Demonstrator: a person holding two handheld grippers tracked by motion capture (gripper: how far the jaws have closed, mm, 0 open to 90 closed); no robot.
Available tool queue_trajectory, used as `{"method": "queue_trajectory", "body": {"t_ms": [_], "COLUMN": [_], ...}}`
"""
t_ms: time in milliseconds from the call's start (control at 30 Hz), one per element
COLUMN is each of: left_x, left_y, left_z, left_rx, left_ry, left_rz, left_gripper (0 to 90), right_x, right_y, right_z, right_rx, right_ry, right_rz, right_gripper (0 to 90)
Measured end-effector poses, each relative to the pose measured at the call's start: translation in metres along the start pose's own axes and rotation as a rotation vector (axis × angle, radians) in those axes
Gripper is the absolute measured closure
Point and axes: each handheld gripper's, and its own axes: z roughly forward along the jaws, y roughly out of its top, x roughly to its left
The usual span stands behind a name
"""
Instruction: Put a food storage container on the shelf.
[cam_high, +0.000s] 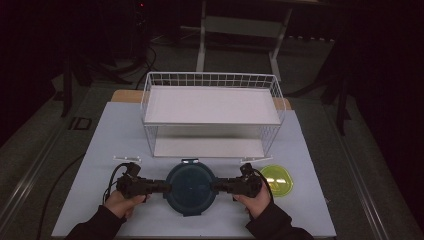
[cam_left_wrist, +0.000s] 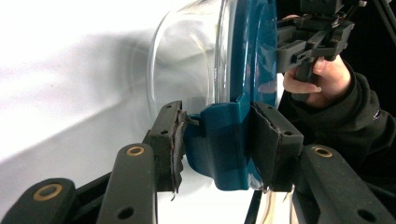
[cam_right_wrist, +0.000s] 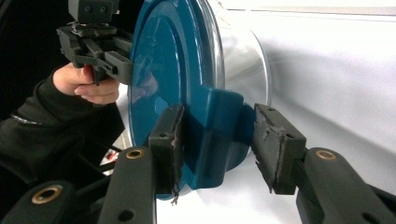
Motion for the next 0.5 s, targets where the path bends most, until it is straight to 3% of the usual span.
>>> {"method": "queue_trajectory", "body": {"t_ms": [100,300,500], "left_x": [0.0,-0.008,-0.014], "left_y": [-0.003,-0.008,-0.01], "left_z": [0.0,0.0,-0.001], "left_rx": [-0.02,-0.04,-0.054], "left_ry": [0.0,0.027,0.045], "left_rz": [-0.022,-0.007,-0.026], "left_gripper": [56.1,56.1,56.5], "right_x": [0.001,0.006,0.008], "right_y": [-0.001,-0.003,-0.005], "right_z": [0.0,-0.002,-0.004], "right_rx": [-0.006,-0.008,-0.013], "right_ry": [0.001,-0.027,-0.031], "right_rz": [0.014,0.003,0.016], "right_gripper": [55.0,55.6,56.5]}}
